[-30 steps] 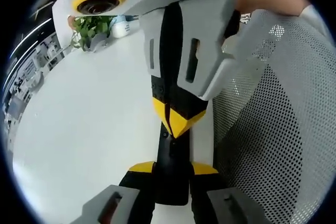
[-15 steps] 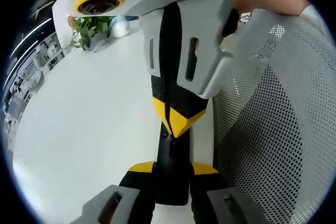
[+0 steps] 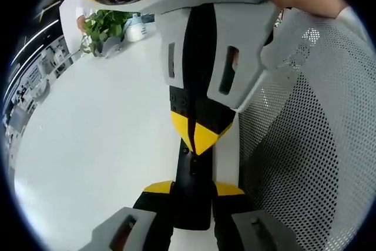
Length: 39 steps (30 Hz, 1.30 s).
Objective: Press the specified remote control buttons in sequence, fully releasing each button before pressing the next.
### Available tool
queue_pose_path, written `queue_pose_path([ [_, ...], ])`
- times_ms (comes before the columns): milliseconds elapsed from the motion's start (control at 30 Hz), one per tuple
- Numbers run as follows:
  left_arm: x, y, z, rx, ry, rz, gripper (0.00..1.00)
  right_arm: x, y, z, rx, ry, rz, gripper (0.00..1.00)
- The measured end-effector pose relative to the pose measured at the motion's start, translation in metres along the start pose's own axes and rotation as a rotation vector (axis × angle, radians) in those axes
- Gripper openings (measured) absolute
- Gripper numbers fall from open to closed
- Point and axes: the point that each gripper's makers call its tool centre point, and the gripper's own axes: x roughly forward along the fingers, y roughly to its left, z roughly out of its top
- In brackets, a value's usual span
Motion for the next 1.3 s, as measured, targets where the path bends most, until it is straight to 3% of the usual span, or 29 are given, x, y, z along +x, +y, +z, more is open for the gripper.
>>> queue_pose_path([
  [133, 0.0003, 0.0004, -0.0001, -0.003, -0.002, 0.000, 0.25, 0.0002, 0.0000, -0.0001, 0.019, -0.014, 0.008, 0.00],
  [700, 0.0012, 0.0012, -0.0005, -0.001, -0.002, 0.001, 0.25, -0.0026, 0.0010, -0.0074, -0.009, 0.034, 0.013, 0.00],
  [1033, 0.0016, 0.0013, -0.0005, 0.002, -0.002, -0.002, 0.25, -0.0003, 0.0015, 0.0004, -0.059, -0.002, 0.000, 0.00],
  [1300, 0.0020, 0.0014, -0.0006, 0.005, -0.003, -0.006, 0.25, 0.0006, 0.0025, 0.0007, -0.218, 0.000, -0.034, 0.00],
])
